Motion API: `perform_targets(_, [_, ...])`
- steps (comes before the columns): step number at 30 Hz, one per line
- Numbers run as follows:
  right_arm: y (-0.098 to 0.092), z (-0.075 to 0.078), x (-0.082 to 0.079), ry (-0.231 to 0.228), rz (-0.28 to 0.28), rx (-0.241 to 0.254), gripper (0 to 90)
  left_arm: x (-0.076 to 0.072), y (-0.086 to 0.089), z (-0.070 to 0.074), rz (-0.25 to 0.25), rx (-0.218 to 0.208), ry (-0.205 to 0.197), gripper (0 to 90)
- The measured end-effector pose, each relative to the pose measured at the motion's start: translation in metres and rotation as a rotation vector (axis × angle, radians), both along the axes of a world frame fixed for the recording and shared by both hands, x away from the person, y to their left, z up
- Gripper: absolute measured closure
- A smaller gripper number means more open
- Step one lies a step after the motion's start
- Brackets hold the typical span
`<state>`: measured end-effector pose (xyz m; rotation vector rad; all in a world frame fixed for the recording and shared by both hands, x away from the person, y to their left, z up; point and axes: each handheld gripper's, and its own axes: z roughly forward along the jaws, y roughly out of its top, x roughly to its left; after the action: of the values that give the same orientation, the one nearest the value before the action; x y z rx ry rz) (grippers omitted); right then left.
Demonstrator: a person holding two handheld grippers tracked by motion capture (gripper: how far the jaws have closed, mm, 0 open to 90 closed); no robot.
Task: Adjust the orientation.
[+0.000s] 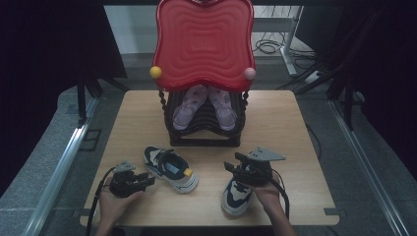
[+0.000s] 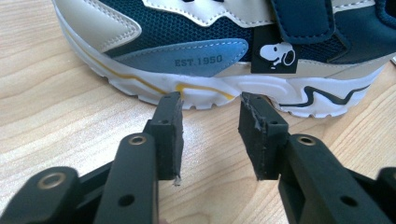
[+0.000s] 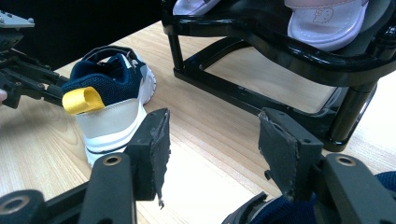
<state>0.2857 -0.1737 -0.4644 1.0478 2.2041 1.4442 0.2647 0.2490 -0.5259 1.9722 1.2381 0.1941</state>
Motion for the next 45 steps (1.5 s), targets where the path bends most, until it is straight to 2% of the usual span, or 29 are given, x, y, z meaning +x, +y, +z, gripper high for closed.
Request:
perform_targets(13, [0.001,-0.001,0.000,-0.002,-0.001,-0.009,43.9,-0.001,0.000,-0.002,-0.006,-0.009,0.007,56.3])
perform_targets(20, [0.004,-0.004,-0.001,-0.003,0.001,-0.034,43.5,0.000,-0.001,-0.009,-0.017,-0.004,0.046,53.2])
perform_targets(29, [0.004,0.000,-0.003,-0.024,-0.003,-0.017,45.7,-0.004,0.000,-0.003,-0.015,-0.016,0.019,55.5])
perform_targets(37, [0.011,0.005,-0.005,-0.022,0.045,0.005,57.6,-0.007,-0.001,0.000,-0.014,-0.018,0.006,55.3])
perform_targets(45, [0.026,0.006,-0.006,-0.016,0.099,-0.006,79.1,-0.010,0.001,0.004,-0.010,-0.024,-0.011,55.1])
